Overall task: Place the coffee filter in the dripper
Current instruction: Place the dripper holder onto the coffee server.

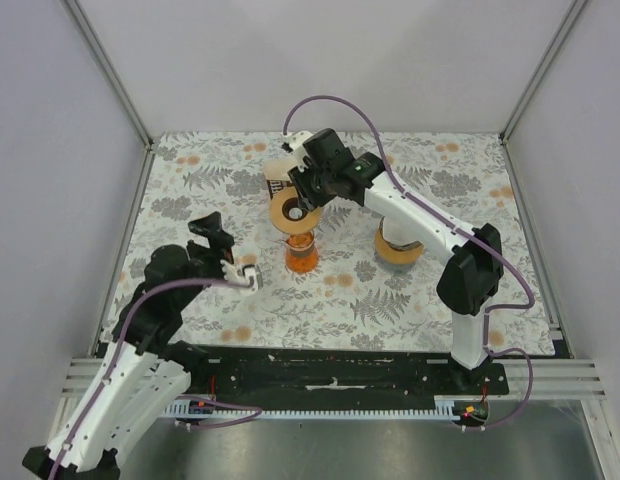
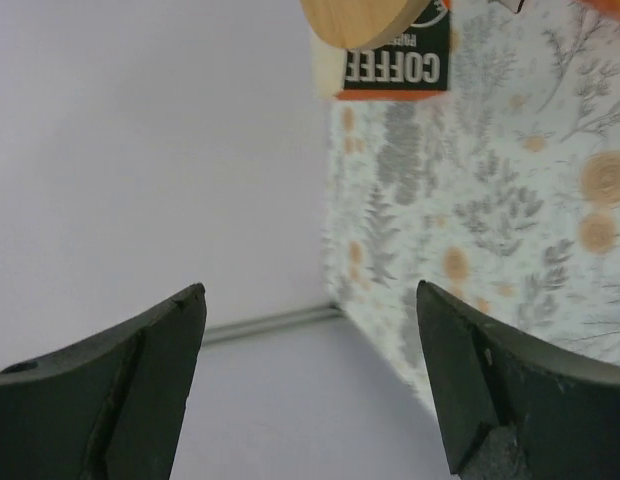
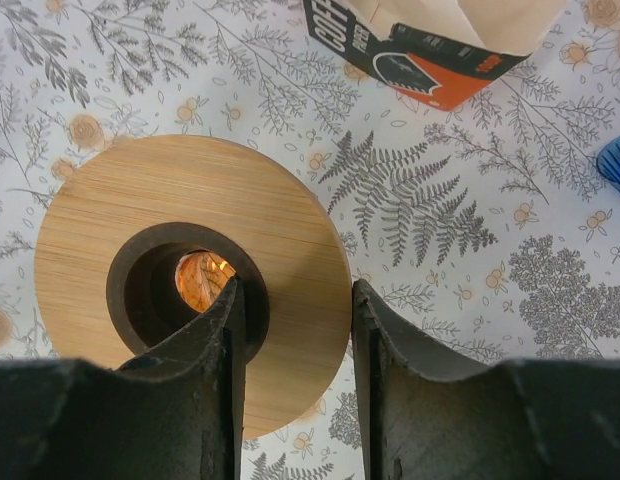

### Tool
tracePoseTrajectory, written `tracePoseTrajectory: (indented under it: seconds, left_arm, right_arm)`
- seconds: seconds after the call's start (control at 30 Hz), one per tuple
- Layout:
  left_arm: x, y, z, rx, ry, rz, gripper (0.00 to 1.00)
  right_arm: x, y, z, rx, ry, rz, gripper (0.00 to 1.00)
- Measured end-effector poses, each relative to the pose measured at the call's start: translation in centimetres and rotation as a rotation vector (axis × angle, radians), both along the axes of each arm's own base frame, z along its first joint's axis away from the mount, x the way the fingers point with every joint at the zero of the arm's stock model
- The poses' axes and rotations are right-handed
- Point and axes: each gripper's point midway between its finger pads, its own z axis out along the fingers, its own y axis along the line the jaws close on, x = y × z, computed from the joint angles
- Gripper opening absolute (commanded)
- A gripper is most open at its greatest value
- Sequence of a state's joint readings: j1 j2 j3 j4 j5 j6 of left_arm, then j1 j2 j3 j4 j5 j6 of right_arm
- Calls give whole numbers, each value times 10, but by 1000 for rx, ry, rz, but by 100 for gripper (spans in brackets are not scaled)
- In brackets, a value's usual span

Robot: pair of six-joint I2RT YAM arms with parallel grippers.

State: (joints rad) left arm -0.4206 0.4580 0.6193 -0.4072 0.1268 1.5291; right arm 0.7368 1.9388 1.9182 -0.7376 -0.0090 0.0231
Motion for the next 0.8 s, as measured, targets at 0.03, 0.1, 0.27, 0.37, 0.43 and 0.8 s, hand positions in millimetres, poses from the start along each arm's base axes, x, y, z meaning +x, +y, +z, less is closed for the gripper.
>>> tracePoseTrajectory:
  seconds: [0.03, 0.1, 0.27, 0.37, 0.43, 0.8]
  left_arm:
    - [7, 6, -7, -44, 93, 70, 91]
    - [19, 13, -21, -117, 252, 197, 92]
    - [32, 14, -69, -326, 654, 516, 93]
    - [15, 3, -87, -452, 861, 615, 94]
    - [7, -6, -87, -542, 959, 655, 94]
    - [25, -12, -82, -966, 1142, 838, 94]
  right_arm:
    - [-1, -2, -4, -14, 4, 7, 0]
    - [-5, -2, -9, -29, 16, 28, 0]
    - [-12, 4, -14, -28, 35, 78, 0]
    - [-13, 6, -22, -36, 51, 93, 0]
    - [-14, 5, -30, -52, 71, 99, 0]
    - [-25, 0, -57, -97, 139, 122, 0]
